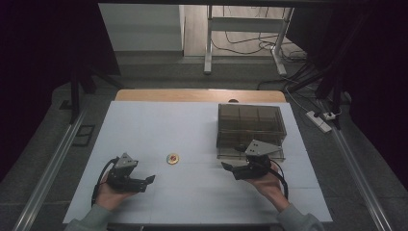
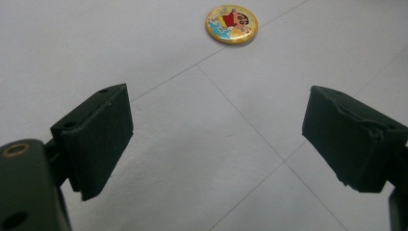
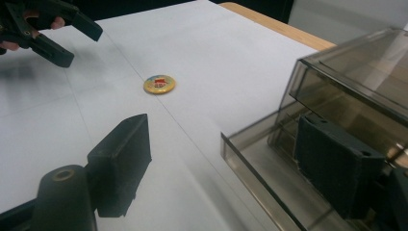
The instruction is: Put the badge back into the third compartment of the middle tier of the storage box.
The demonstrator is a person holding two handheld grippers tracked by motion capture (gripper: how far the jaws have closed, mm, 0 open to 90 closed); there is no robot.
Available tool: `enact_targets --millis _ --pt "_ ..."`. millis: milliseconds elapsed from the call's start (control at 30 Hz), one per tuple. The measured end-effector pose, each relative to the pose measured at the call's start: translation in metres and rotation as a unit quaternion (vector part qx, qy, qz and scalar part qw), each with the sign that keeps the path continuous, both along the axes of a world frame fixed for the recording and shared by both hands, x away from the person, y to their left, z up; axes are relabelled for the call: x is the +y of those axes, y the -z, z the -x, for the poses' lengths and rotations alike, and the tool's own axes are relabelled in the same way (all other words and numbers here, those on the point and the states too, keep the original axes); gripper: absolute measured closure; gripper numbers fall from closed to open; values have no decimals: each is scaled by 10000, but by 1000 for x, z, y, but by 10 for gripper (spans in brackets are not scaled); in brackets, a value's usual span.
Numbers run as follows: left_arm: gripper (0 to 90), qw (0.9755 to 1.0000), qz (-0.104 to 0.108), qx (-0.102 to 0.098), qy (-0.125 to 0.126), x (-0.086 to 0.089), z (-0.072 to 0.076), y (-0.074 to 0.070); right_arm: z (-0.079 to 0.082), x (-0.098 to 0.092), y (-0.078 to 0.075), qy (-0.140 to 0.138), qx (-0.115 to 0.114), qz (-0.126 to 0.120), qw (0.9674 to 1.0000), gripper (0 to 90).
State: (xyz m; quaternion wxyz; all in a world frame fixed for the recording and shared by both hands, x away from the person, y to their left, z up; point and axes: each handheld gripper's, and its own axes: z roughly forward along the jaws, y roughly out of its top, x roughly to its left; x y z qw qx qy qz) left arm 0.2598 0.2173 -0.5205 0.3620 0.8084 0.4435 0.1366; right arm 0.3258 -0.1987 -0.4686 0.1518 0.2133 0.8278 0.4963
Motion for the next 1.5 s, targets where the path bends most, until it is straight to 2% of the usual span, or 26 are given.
enact_targets --millis 333,533,1067,1500 --pt "110 10000 -12 -20 11 0 0 0 -4 17 -2 -142 31 -7 9999 202" --pt "110 10000 -19 -15 29 0 0 0 -8 27 1 -254 98 79 9996 202" --pt "110 10000 -14 -18 25 0 0 0 -14 48 -2 -416 110 65 9991 202" --pt "110 10000 -10 -23 31 0 0 0 -21 68 1 -534 193 160 9983 202"
